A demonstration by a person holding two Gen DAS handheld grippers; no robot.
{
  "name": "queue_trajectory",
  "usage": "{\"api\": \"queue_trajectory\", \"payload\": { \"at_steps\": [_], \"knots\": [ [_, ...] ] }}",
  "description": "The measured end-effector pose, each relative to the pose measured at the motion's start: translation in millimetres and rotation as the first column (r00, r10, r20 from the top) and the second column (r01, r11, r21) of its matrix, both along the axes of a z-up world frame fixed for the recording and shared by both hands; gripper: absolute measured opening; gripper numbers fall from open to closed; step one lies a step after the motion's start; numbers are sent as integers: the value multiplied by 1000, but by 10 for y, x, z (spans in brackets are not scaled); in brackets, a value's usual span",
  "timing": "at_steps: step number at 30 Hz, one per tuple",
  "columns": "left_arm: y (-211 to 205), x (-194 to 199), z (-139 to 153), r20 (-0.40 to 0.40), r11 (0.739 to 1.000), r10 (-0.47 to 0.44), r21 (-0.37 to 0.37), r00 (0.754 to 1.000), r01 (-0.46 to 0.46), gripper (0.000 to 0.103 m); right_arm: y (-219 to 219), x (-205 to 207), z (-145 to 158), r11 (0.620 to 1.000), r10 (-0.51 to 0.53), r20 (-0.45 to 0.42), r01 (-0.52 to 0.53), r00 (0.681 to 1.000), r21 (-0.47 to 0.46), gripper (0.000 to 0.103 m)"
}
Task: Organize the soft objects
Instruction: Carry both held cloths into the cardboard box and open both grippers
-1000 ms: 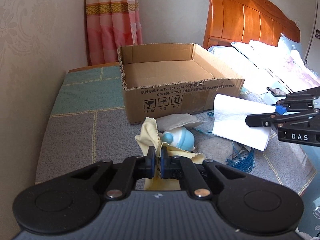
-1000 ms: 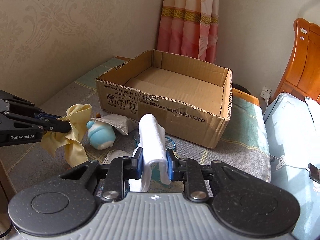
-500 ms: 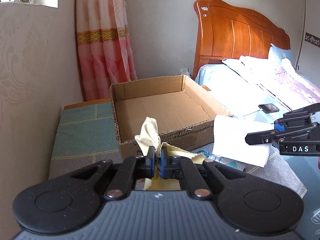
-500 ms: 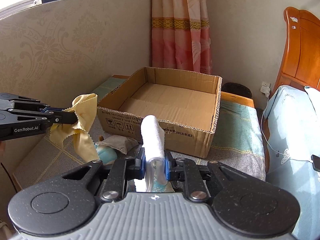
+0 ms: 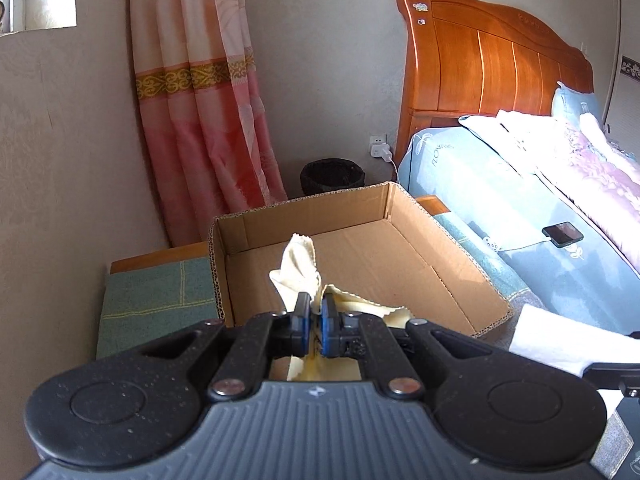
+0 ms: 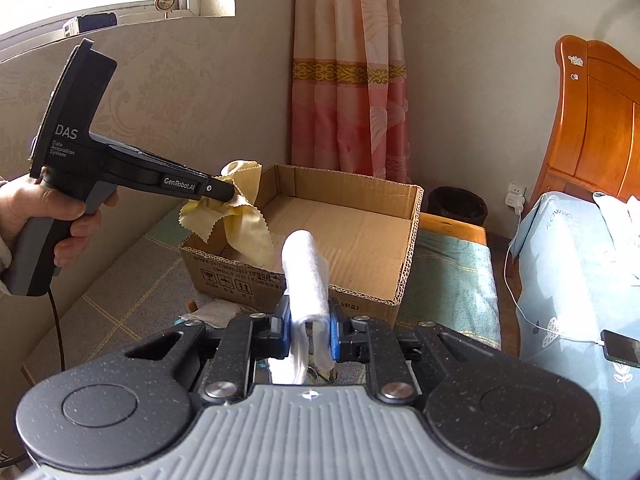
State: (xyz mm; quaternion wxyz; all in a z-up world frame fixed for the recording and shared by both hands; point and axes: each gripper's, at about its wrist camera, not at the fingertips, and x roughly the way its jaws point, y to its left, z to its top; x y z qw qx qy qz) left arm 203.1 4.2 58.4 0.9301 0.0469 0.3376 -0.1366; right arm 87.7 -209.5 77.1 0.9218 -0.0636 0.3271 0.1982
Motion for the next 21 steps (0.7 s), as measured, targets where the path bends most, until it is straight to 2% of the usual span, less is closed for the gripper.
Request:
{"api": "queue_trajectory", "payload": {
  "at_steps": [2,3,4,5,6,9,12,15,21],
  "knots": [
    [-23,151,-21,4,1000,9,-2,1000,-9,9,3,26,8,1000,-6,5,6,1000,-7,21],
    [-28,216,-38,7,1000,15,-3,1000,-15,25,9,37,11,1000,-7,6,7,1000,-10,21],
    [-34,281,-57,12,1000,21,-1,1000,-21,48,10,53,10,1000,-8,6,8,1000,-11,21],
    [-42,334,-77,10,1000,24,6,1000,-24,59,9,74,9,1000,-9,7,9,1000,-11,21],
    [-43,373,-98,19,999,39,17,999,-39,74,15,97,13,1000,-11,6,11,1000,-13,21],
    [-3,355,-132,75,995,90,44,993,-94,77,28,179,13,1000,-15,7,15,1000,-15,21],
    [81,240,-134,40,997,79,14,996,-80,83,46,290,15,1000,-17,5,17,1000,-15,21],
    [194,-20,-118,63,996,84,2,995,-84,92,66,408,19,1000,-17,5,17,1000,-18,21],
    [379,-605,-182,90,992,123,11,988,-124,94,198,789,25,999,-21,13,21,1000,-45,21]
  ]
}}
